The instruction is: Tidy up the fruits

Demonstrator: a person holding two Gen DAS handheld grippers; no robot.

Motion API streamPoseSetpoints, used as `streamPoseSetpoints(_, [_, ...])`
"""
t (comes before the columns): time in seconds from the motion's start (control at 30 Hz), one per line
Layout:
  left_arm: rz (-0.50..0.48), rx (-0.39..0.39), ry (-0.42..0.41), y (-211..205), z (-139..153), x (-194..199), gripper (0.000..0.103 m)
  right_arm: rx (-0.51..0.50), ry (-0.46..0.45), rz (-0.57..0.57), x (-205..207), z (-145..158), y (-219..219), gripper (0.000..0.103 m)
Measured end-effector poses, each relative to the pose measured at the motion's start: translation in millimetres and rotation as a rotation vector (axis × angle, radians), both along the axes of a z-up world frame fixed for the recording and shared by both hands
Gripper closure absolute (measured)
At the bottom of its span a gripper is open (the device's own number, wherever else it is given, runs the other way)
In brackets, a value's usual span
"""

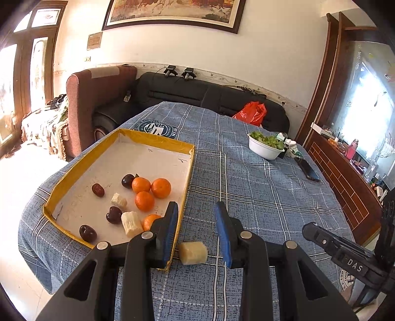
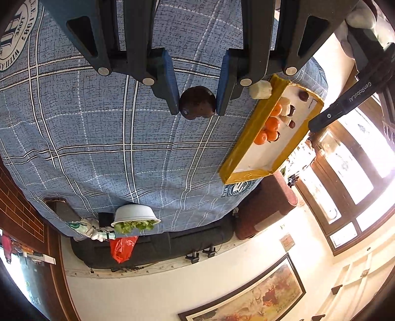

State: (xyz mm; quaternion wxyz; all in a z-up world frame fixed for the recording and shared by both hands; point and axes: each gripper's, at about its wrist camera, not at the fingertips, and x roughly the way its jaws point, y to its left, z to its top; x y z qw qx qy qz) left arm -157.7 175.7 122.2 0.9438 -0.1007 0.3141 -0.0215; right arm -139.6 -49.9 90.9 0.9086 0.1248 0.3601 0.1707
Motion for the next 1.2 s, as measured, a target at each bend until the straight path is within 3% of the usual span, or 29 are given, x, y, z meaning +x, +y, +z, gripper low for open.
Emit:
streamPoseSetpoints(0.23, [-0.035, -0.023, 0.033, 4.5, -11.4, 6.4, 0.072, -0.015, 0.043, -0.008, 8.8, -16.6, 1.2, 0.069])
streamPoseSetpoints(0.3, [-0.067, -0.022, 0.052, 5.9, -20.0, 8.9, 0.068, -0.008, 0.058, -0.009, 10.7, -23.7, 0.0, 0.069])
streamPoseSetpoints(0.63, [-0.282, 0.009, 0.124, -15.6, -61.5, 6.8, 0.067, 0.064, 0.117, 0.057, 20.9, -50.9, 9.1, 0.069])
streamPoseSetpoints(0.77, [-0.35, 0.051, 0.147, -29.7, -66.0, 15.6, 0.058, 0.079, 0.132, 0.072, 22.1, -58.5, 14.6, 0.069])
streamPoseSetpoints(1.0, [-0.277, 0.161, 0.172, -37.8, -77.8, 27.5, 0.052, 0.106, 0.141, 0.073, 23.3, -62.8, 12.2, 0.069])
streamPoseSetpoints(1.1, [-0.298, 0.148, 0.166, -45.6, -79.5, 27.0, 0.039, 0.12, 0.138, 0.067, 24.4, -61.7, 7.6, 0.069])
streamPoseSetpoints(1.2, [-0.346, 0.12, 0.156, -53.6, -81.0, 27.8, 0.035, 0.138, 0.136, 0.055, 25.3, -61.2, 1.7, 0.069])
